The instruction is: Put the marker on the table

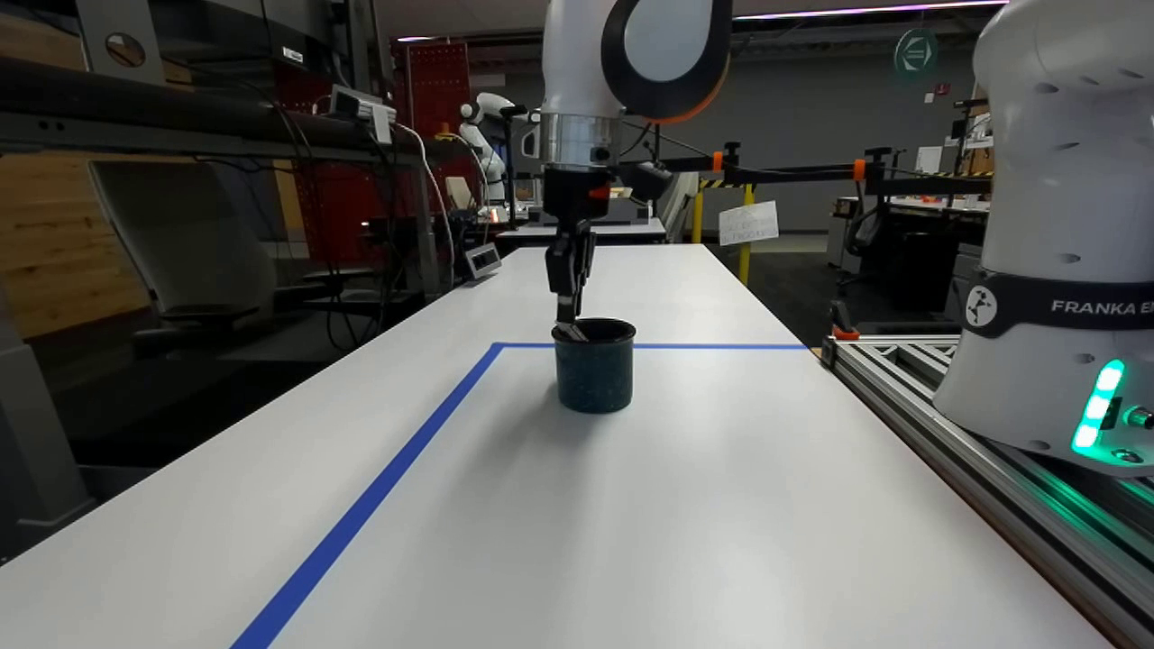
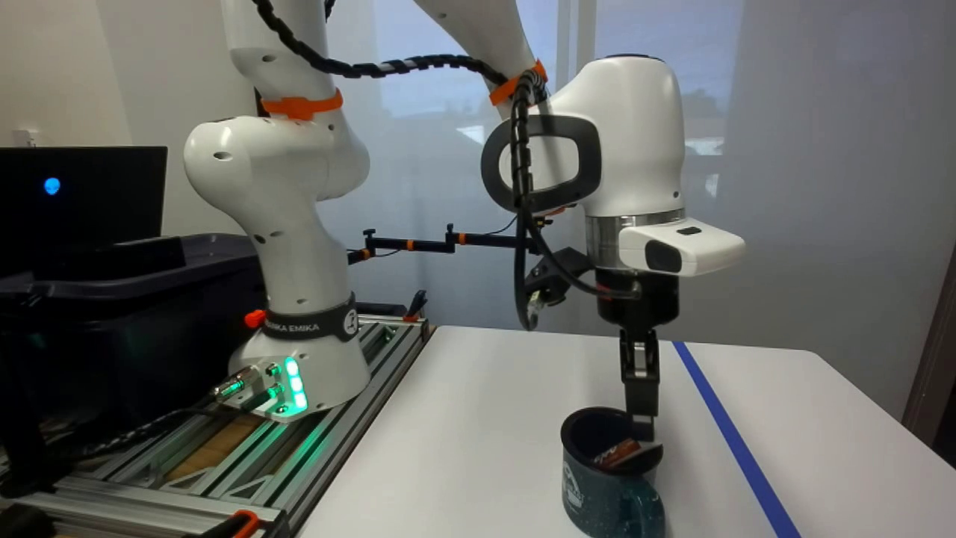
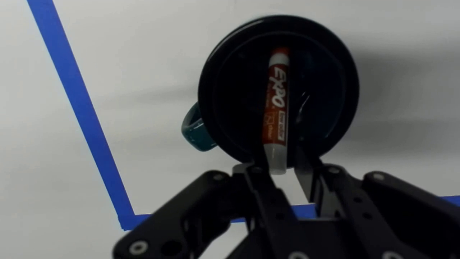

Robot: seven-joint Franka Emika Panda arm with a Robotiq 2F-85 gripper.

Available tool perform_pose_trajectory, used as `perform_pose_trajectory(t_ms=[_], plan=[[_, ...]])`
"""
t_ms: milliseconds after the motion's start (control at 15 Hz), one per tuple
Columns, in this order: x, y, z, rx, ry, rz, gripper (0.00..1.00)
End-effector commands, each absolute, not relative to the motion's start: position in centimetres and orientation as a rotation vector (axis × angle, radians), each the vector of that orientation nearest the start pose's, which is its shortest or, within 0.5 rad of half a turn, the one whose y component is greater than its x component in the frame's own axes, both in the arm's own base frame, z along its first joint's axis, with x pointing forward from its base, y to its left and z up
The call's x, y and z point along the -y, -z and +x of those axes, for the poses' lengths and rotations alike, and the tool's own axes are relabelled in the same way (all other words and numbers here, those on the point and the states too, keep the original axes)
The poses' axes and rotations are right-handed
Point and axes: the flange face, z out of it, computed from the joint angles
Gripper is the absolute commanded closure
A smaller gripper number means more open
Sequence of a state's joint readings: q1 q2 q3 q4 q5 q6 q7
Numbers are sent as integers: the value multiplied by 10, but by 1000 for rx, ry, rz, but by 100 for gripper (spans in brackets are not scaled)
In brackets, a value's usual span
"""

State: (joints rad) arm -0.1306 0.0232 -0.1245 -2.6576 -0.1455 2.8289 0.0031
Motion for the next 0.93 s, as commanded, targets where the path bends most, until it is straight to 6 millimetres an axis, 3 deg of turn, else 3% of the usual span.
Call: perform_pose_trajectory(t_ms=[0, 133, 200, 400, 600, 867], plan=[[103, -244, 414, -214, 258, -3188, 81], [103, -242, 411, -223, 255, -3184, 76], [103, -241, 409, -228, 249, -3184, 68], [104, -237, 404, -232, 243, -3183, 61], [106, -235, 401, -232, 259, -3184, 77], [111, -231, 398, -240, 275, -3186, 71]])
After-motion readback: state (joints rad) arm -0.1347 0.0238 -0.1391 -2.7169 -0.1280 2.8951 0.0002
